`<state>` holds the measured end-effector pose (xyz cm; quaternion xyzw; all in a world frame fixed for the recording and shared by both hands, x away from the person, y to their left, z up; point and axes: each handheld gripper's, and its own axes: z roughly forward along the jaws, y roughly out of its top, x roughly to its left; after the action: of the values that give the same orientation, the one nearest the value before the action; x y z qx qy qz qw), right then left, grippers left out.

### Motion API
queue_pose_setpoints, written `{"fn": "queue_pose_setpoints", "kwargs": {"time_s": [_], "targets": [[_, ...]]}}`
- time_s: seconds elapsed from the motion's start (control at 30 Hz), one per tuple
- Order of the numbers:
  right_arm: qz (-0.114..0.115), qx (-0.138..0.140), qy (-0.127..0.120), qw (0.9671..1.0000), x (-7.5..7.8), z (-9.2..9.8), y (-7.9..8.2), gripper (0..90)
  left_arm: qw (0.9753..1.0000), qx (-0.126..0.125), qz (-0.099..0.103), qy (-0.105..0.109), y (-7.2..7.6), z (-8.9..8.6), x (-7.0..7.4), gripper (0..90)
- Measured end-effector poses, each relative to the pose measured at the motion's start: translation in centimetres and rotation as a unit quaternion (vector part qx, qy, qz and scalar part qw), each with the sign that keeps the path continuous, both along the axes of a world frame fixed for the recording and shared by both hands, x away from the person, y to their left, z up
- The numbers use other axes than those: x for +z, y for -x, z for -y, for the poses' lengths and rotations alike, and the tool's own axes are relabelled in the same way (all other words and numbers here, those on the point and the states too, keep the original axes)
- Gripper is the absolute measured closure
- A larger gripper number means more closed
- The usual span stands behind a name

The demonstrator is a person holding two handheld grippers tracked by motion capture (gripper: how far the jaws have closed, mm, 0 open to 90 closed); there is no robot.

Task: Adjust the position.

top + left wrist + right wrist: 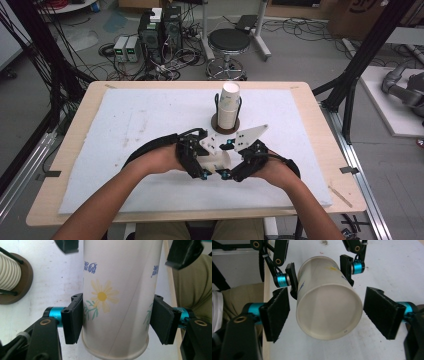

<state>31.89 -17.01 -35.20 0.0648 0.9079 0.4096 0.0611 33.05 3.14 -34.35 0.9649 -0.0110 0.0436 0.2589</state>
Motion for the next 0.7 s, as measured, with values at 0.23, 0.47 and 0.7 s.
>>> {"fn": "queue_pose_setpoints", "kwargs": {"time_s": [0.23,0.47,0.7], "targets": [[-0.007,0.021,0.010,0.9997,-0.3,-0.4,-0.1,35.5,0.9999,-0.010,-0.006,0.003,0.1,0.1,-0.1,33.5],[-0.018,0.027,0.010,0.9994,-0.3,-0.1,-0.1,37.1,0.9990,-0.005,-0.022,0.037,0.2,-0.4,-0.4,29.0],[-0.026,0.017,0.005,0.9995,-0.6,0.9,0.0,37.2,0.9928,0.011,-0.039,0.113,0.1,-2.1,-1.0,20.0]]}}
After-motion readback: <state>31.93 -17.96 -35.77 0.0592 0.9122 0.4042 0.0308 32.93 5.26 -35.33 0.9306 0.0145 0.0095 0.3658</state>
